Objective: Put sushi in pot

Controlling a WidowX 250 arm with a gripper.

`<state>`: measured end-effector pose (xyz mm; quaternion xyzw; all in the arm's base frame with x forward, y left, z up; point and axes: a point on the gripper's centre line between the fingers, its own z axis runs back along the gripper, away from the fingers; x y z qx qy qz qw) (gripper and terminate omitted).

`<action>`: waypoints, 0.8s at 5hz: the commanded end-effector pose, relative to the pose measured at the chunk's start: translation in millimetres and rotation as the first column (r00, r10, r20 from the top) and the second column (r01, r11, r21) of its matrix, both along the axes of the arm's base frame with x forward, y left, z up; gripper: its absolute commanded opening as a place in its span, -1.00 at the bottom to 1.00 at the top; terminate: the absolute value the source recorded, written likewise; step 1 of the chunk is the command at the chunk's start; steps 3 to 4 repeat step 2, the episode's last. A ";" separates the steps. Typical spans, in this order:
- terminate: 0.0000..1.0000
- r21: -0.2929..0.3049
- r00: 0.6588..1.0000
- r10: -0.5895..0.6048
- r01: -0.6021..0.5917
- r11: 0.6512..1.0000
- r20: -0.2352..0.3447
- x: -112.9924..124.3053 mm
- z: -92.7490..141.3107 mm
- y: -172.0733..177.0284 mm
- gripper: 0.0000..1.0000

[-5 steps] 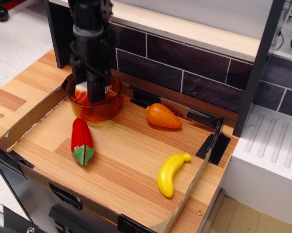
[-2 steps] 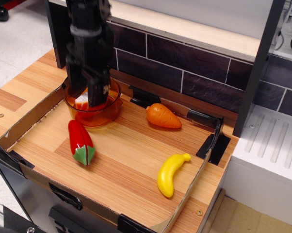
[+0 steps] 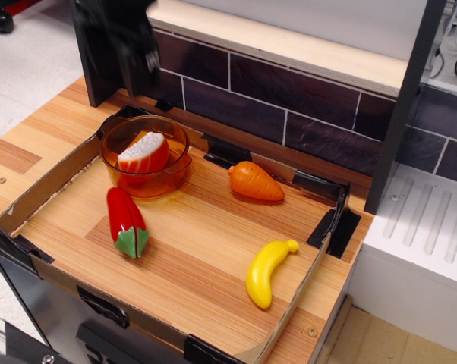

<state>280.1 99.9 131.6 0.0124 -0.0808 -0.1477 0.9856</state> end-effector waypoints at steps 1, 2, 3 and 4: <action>-1.00 0.011 0.997 -0.004 0.003 1.000 0.081 -16.8 26.7 3.7 1.00; 1.00 0.011 0.997 -0.004 0.003 1.000 0.081 -16.8 26.7 3.7 1.00; 1.00 0.011 0.997 -0.004 0.003 1.000 0.081 -16.8 26.7 3.7 1.00; 1.00 0.011 0.997 -0.004 0.003 1.000 0.081 -16.8 26.7 3.7 1.00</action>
